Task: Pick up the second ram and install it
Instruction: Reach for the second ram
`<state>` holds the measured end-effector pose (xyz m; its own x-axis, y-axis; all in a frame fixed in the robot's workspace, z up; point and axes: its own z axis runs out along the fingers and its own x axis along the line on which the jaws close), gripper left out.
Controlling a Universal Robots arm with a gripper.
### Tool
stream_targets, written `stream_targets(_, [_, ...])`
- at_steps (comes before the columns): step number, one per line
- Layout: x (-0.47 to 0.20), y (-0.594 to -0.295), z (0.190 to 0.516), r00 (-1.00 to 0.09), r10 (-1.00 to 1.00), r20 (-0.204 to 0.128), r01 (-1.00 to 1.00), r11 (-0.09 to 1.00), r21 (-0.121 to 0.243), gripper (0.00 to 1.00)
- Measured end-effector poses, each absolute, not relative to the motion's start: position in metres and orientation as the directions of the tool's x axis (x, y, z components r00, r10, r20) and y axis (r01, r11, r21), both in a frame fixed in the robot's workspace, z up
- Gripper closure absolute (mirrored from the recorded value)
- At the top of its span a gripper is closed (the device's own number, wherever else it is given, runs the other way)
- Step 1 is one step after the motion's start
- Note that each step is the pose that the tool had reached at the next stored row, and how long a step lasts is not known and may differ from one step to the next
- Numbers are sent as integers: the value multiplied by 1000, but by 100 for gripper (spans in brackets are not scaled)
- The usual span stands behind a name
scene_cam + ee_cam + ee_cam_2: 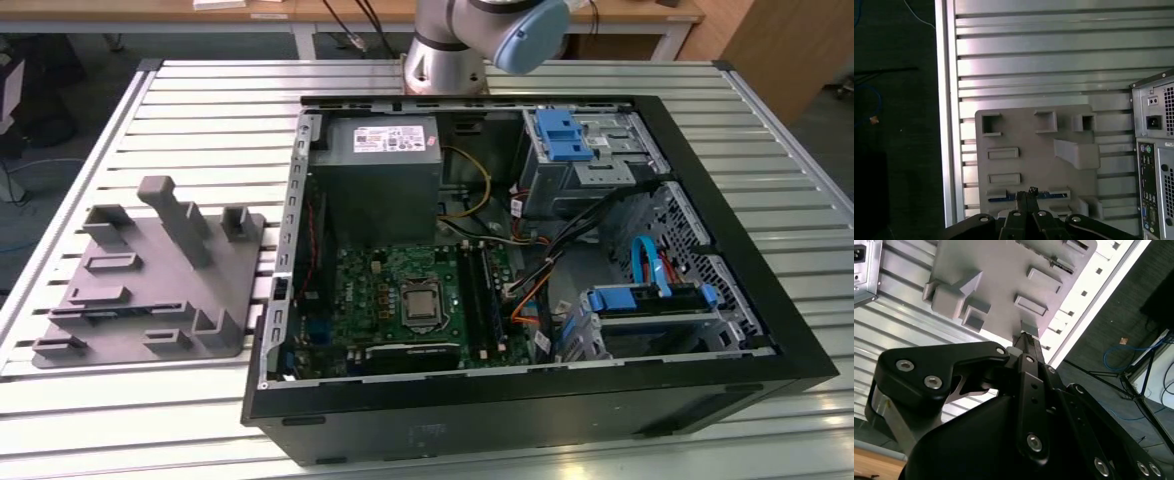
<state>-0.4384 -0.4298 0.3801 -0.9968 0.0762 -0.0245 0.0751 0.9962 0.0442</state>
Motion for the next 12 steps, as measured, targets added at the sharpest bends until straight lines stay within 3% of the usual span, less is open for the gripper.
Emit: stream_targets(12, [-438, -442, 367, -997, 76, -25, 75, 996, 44, 90])
